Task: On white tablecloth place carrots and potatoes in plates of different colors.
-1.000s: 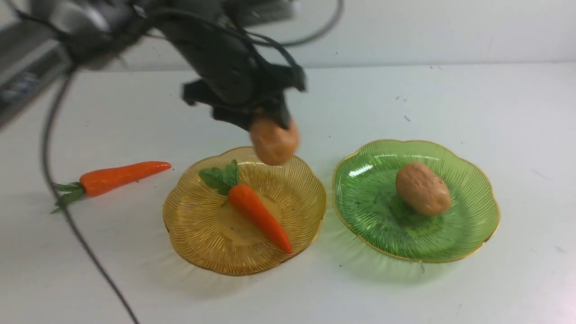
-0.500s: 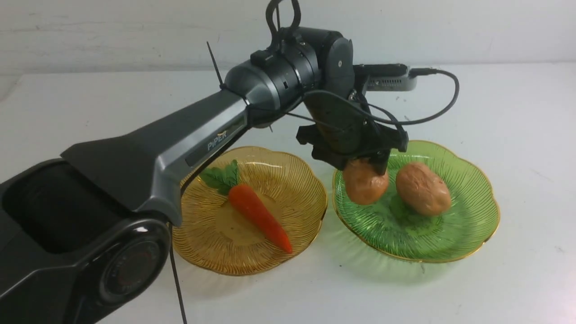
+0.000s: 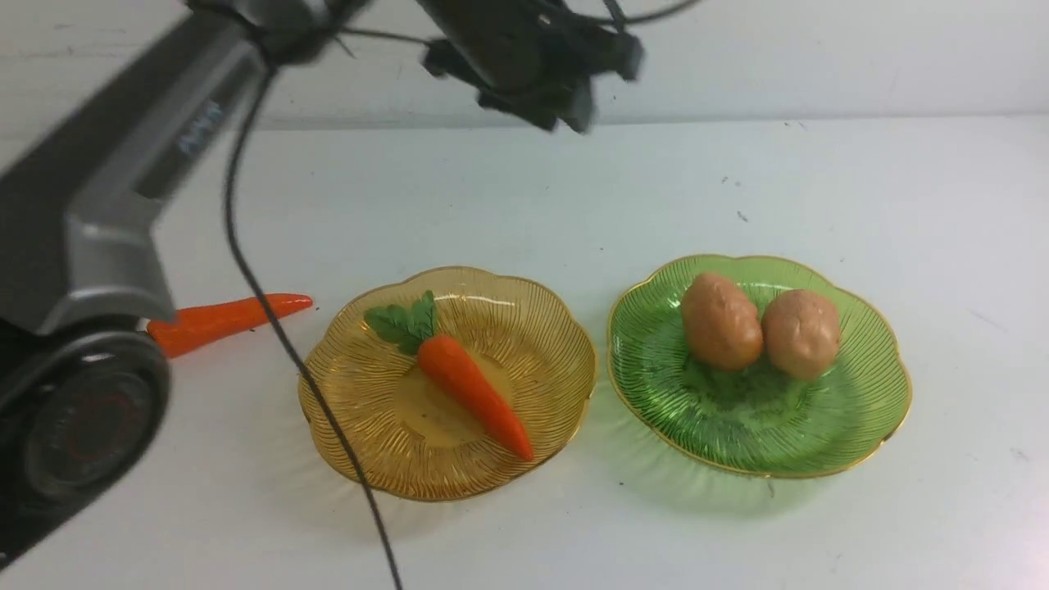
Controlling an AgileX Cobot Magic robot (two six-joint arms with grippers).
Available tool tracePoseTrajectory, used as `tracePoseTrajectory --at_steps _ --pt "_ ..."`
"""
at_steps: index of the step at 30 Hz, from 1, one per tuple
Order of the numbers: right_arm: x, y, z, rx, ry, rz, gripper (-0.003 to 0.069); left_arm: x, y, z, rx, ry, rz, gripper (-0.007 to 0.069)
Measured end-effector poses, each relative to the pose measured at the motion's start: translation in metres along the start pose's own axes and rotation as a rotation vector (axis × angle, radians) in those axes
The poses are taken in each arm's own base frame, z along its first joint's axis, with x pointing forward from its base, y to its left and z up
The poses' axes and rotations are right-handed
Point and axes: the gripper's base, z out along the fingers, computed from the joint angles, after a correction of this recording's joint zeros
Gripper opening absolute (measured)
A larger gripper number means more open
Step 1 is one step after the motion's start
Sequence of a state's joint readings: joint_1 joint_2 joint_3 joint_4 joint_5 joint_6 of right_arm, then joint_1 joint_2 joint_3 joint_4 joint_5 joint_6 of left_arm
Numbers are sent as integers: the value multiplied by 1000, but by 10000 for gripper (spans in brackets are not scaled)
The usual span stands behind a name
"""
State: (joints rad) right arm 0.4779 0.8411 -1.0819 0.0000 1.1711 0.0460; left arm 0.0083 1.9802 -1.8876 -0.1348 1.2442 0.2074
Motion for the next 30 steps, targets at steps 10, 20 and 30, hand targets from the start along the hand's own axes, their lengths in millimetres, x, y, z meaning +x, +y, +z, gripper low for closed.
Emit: tracePoseTrajectory --at_steps 10,20,30 --pt "-4 0 0 -4 -47 72 -15 12 37 72 -113 189 80 401" --pt "-4 0 0 -5 -49 125 -15 8 51 130 -190 168 157 569" --pt "-4 4 0 -48 -45 175 -15 3 47 113 -152 232 101 244"
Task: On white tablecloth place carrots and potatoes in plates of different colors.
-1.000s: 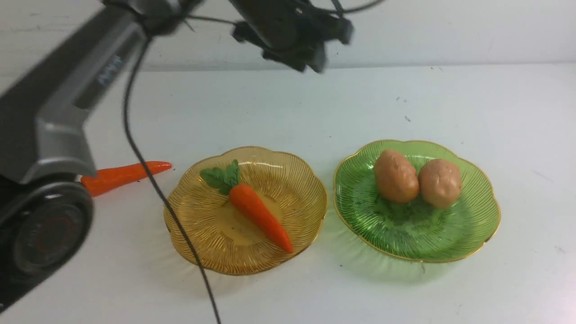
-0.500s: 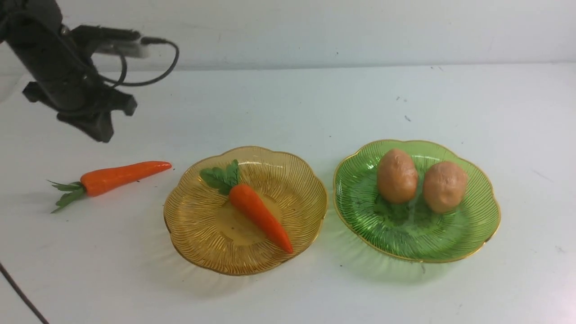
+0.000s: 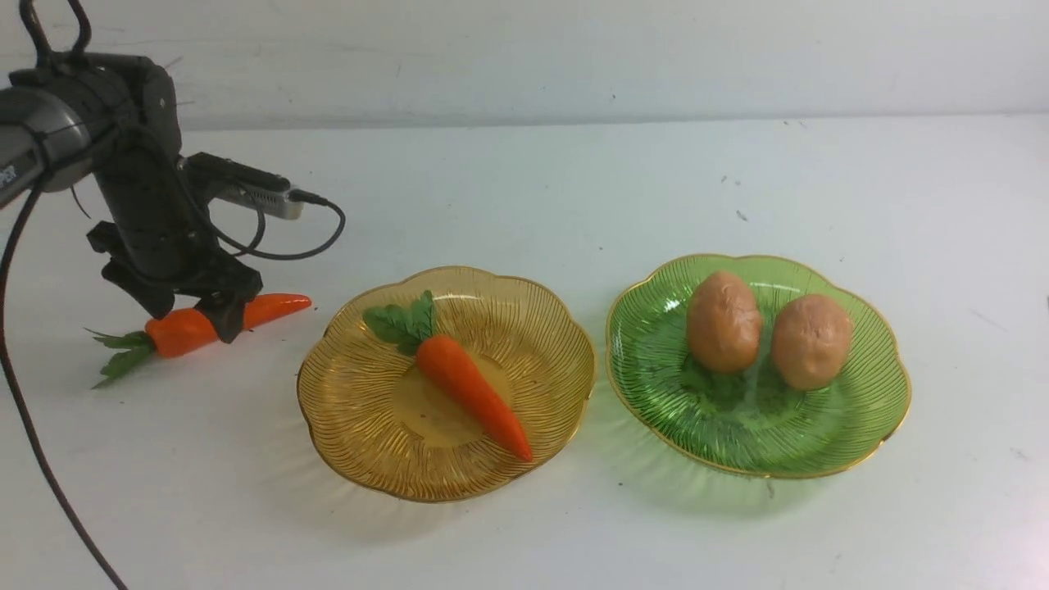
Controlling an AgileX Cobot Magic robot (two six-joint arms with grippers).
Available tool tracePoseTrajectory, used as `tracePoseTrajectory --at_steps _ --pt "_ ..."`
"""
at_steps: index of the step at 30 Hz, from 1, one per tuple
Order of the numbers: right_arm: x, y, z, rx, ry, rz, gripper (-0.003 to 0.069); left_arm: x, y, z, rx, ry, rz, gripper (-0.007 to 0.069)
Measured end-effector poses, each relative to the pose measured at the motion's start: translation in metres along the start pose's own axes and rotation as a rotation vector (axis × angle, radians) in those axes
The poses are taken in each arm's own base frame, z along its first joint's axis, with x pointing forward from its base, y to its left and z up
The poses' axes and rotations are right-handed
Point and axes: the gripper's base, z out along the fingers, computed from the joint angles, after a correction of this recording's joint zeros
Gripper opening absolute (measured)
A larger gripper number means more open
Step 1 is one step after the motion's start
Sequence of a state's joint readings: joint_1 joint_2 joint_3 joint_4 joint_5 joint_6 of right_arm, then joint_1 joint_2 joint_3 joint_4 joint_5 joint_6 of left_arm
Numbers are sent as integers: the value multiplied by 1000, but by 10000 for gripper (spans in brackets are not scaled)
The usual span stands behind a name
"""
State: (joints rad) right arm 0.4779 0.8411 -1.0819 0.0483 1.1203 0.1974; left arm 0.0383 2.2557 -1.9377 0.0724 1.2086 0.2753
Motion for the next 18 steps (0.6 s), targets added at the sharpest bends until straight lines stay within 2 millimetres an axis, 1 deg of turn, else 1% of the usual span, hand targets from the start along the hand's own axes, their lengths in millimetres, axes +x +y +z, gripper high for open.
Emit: tracePoseTrajectory --at_steps 1,2,3,4,5,7,8,9,11,12,15,17,18 --pt "0 0 0 0 0 0 -15 -1 -1 -27 24 -70 -78 242" --pt "0 0 0 0 0 1 -15 2 -6 -49 70 -120 -139 242" --pt "0 0 0 -2 0 3 -15 6 -15 -69 135 -164 -187 241" --pt "0 0 0 -5 1 5 -15 11 -26 -87 203 -198 -211 241" --pt "0 1 0 -11 2 8 -15 20 -49 -96 292 -187 -218 241" --pt "0 2 0 -21 4 15 -15 29 -78 -94 359 -139 -184 241" --pt "0 2 0 -23 5 16 -15 31 -91 -89 368 -111 -154 242" --pt "0 2 0 -23 5 16 -15 32 -109 -81 374 -76 -106 242" --pt "0 2 0 -23 5 17 -15 32 -128 -71 368 -38 -53 253" --pt "0 2 0 -23 5 17 -15 31 -134 -67 366 -26 -36 262" --pt "0 2 0 -24 0 22 -15 30 -145 -58 355 0 -17 309" --pt "0 2 0 -25 -5 20 -15 29 -147 -55 354 10 -20 368" --pt "0 2 0 -24 -5 15 -15 29 -147 -54 352 13 -35 417"
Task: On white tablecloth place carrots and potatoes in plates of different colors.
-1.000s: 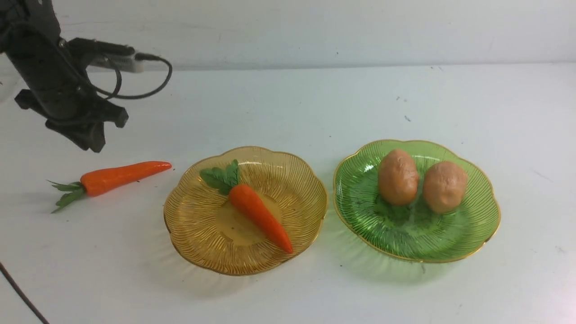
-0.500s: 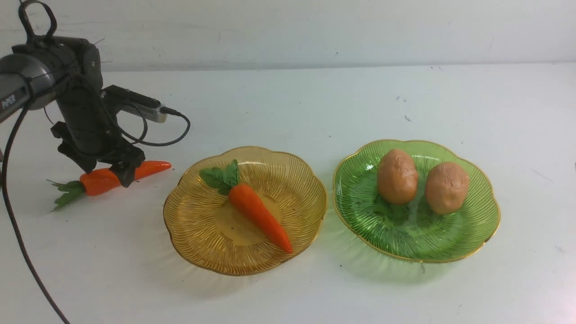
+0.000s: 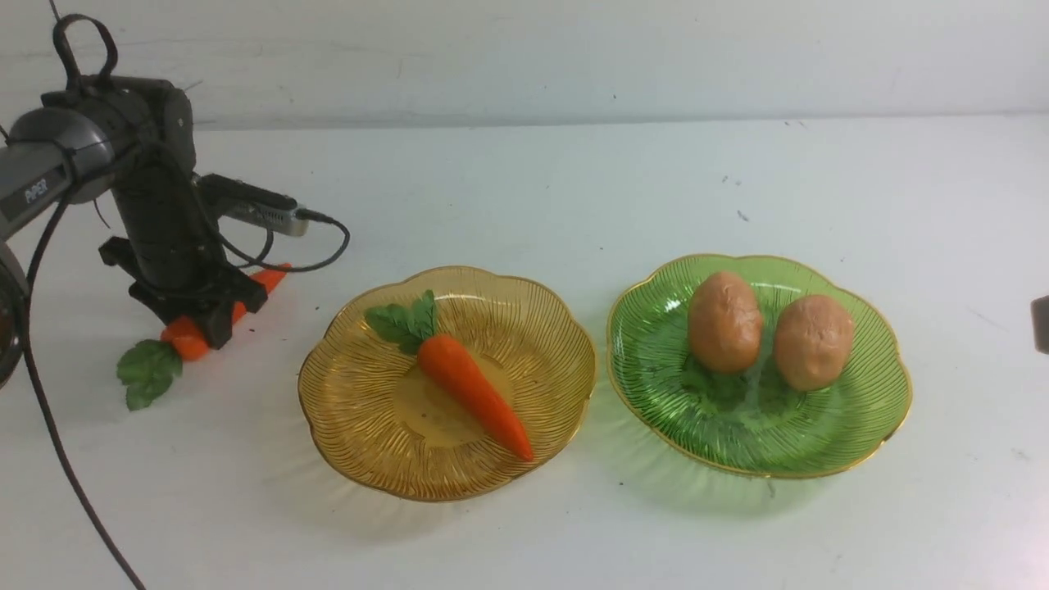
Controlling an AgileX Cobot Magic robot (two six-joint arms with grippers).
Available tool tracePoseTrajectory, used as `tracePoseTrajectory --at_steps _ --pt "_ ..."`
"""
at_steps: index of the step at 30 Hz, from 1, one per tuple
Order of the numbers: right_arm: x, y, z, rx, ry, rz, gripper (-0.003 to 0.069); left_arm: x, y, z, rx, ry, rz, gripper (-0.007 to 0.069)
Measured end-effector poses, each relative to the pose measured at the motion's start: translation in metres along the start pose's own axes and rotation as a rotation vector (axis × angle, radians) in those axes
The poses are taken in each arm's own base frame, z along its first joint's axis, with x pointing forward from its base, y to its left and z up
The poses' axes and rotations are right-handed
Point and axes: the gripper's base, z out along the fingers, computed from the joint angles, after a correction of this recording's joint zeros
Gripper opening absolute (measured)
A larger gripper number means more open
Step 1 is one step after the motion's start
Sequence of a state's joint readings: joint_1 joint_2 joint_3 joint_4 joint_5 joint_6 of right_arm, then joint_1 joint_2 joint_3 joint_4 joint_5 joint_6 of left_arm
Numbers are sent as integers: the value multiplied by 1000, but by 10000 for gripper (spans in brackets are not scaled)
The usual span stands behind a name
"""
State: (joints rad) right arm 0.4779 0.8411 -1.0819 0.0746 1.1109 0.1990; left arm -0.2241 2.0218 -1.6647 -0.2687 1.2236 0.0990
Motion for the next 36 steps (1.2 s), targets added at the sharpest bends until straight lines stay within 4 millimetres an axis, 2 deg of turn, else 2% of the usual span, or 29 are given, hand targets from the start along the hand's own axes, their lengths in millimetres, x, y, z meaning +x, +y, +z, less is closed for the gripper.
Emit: tracePoseTrajectory --at_steps 2,5,8,12,14,15,17,19,20,25,36 --pt "0 -1 -1 7 -5 -14 -15 0 0 0 -1 0 -46 498" --pt "4 -4 -11 34 -17 -42 -15 0 0 0 -2 0 -98 571" --pt "15 -10 -27 83 4 -67 -15 0 -1 -1 6 -4 -117 573" --pt "32 -19 -59 141 -72 -94 -15 1 -4 -10 13 -27 -113 481" --pt "55 -25 -72 151 -134 -101 -15 0 -5 -16 14 -44 -109 403" --pt "67 -28 -72 145 -181 -103 -15 0 -5 -17 14 -48 -108 333" --pt "87 -32 -57 103 -339 -113 -15 0 -5 -18 8 -51 -97 216" --pt "103 -34 -28 40 -495 -130 -15 0 -5 -19 2 -52 -68 61" --pt "109 -34 -17 15 -554 -135 -15 0 -5 -19 1 -52 -59 26" --pt "122 -35 10 -38 -697 -157 -15 0 -5 -19 -2 -53 -48 -3" --pt "121 -34 9 -59 -779 -171 -15 0 -4 -19 -3 -53 -44 -3"
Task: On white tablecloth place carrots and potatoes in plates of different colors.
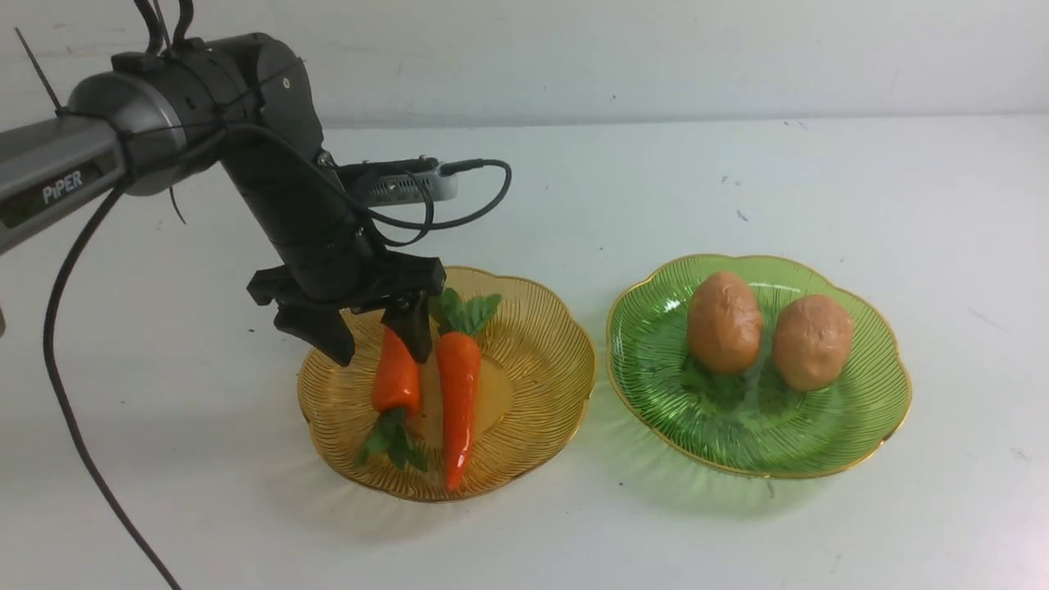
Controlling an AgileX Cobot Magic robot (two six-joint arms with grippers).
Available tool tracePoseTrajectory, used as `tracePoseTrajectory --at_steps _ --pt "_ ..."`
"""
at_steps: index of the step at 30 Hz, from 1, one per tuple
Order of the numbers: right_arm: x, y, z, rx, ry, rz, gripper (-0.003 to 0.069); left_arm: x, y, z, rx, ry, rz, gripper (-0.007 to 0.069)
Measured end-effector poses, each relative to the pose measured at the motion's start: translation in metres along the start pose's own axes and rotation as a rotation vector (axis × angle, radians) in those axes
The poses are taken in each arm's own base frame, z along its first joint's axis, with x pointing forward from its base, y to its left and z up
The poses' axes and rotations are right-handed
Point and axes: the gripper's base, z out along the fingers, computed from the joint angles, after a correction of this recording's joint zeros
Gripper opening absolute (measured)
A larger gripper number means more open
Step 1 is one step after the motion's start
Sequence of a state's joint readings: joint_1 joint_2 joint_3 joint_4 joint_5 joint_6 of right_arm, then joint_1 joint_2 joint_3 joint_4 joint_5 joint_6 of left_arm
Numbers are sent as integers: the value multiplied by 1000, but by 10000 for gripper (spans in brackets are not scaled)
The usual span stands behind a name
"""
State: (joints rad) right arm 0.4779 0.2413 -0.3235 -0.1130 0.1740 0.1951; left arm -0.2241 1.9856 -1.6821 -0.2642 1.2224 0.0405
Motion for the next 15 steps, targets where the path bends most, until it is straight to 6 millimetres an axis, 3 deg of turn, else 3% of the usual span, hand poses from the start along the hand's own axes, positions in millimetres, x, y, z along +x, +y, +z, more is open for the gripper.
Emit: tracePoseTrajectory --at_steps 15 --pt "0 0 0 0 0 -2 -15 1 -2 -4 14 -9 19 -3"
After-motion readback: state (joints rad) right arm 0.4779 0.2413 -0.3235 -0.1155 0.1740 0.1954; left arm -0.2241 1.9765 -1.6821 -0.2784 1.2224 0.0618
